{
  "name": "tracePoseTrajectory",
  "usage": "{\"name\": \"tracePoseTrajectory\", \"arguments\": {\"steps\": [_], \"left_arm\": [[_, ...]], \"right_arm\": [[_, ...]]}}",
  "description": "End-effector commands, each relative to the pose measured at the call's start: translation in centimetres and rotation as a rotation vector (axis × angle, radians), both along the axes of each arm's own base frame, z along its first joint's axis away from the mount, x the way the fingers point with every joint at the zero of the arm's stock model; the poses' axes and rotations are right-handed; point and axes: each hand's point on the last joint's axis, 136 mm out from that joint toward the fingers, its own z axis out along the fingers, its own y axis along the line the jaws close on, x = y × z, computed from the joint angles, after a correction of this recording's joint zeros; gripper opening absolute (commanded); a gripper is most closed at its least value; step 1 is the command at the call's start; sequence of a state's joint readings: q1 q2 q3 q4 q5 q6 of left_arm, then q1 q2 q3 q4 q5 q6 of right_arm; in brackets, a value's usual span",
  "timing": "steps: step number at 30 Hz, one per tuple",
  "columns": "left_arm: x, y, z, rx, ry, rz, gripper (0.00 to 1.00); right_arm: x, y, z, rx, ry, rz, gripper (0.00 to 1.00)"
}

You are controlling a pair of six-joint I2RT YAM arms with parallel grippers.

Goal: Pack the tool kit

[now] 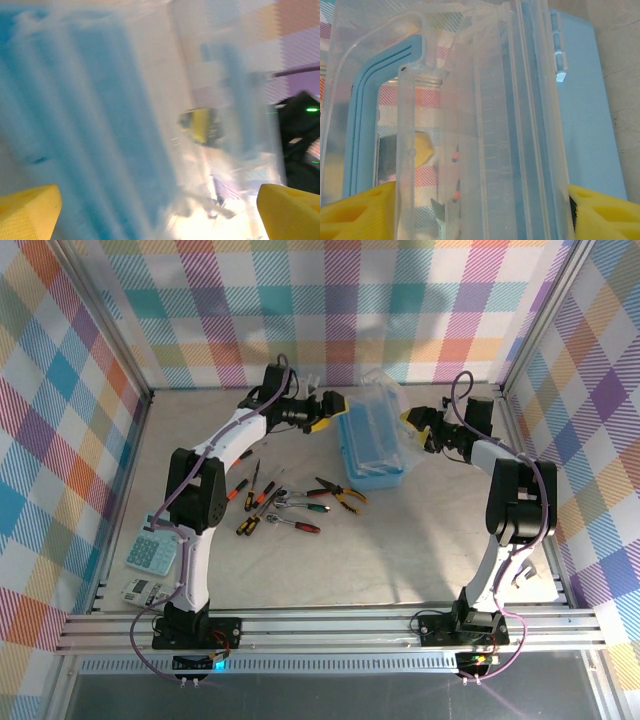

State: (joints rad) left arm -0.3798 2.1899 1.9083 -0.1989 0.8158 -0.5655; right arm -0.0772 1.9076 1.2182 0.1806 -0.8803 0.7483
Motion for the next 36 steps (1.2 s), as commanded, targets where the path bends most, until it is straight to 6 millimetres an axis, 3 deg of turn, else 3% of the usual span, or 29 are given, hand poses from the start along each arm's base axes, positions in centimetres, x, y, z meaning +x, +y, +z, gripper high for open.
{"name": "tracePoseTrajectory", "arguments": {"steps": [1,8,14,18,28,36], "left_arm": [[-1.3,-2.8,7.7,-0.157,-0.117,-0.077,1.0],[-1.8,-6.8,7.3,-0.244,-0.104,-0.131,1.0],[-2.1,-8.8,5.2,-0.234,-0.06,-0.159,1.0],[-2.7,-8.6,4.7,-0.218,-0.054,-0.16,1.0],[-2.6,-4.9,4.4,-0.164,-0.067,-0.102,1.0],[-1.4,-6.0,3.8,-0.193,-0.052,-0.099,1.0]], "right_arm": [[0.2,0.9,4.4,0.025,-0.15,0.071,0.69],[0.0,1.0,4.5,0.029,-0.151,0.077,0.69],[0.0,1.0,5.0,0.034,-0.157,0.081,0.69],[0.1,1.1,5.3,0.032,-0.16,0.083,0.69],[0.3,1.0,5.1,0.025,-0.154,0.083,0.69],[0.0,1.1,5.0,0.02,-0.149,0.087,0.69]]}}
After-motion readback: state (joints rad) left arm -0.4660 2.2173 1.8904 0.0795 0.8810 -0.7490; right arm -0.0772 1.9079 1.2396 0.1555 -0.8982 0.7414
